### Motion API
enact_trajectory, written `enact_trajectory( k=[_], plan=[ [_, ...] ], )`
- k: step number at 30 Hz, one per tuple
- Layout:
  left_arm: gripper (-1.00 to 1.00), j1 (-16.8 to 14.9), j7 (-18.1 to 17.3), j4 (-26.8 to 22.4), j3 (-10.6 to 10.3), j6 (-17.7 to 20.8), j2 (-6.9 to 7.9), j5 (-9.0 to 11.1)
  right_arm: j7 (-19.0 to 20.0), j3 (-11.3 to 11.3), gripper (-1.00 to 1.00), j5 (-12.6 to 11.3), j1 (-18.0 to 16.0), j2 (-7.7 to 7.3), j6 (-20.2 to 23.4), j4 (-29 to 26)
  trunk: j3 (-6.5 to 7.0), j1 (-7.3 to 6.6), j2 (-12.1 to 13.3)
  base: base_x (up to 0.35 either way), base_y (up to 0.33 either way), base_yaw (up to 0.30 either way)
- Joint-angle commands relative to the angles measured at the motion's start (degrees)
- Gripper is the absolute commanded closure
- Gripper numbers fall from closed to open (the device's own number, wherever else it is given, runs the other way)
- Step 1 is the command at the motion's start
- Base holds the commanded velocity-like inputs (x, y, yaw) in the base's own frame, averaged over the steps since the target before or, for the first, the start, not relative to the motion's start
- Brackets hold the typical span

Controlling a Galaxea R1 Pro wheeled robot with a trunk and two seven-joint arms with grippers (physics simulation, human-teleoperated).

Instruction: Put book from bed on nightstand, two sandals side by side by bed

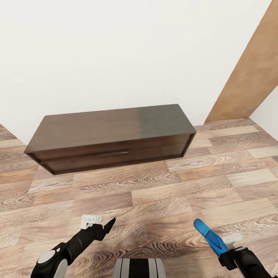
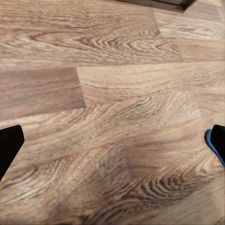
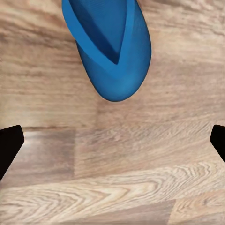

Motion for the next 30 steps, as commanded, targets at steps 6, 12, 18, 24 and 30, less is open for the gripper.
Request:
enact_trajectory(
  k=[6,12,18,24,30],
  plan=[
    [-1.00,0.0,0.1,0.0,0.0,0.5,-0.07,0.5,0.1,0.2,-1.00,1.0,0.0,0.07,0.2,-0.2,-0.04,-0.01,0.0,-0.009,0.000,0.000],
    [-1.00,0.0,0.1,0.4,-0.1,0.4,-0.15,0.5,0.2,0.3,-1.00,1.2,-0.4,0.21,0.2,-4.4,-0.04,-0.01,0.0,-0.001,0.000,0.000],
    [-1.00,0.0,0.1,0.6,-0.2,0.4,-0.17,0.5,0.5,0.5,-1.00,1.3,-5.4,0.30,0.2,-7.0,-0.04,-0.01,0.0,0.000,0.000,0.000],
    [-1.00,0.0,0.1,0.7,-0.3,0.3,-0.18,0.5,0.6,0.7,-1.00,1.2,-6.4,0.44,0.2,-7.5,-0.04,-0.01,0.0,0.000,0.000,0.000],
    [-1.00,0.0,0.1,0.7,-0.3,0.3,-0.18,0.5,0.6,0.8,-1.00,1.1,-6.6,0.49,0.2,-7.6,-0.04,-0.01,0.0,0.000,0.000,0.000]
  ],
)
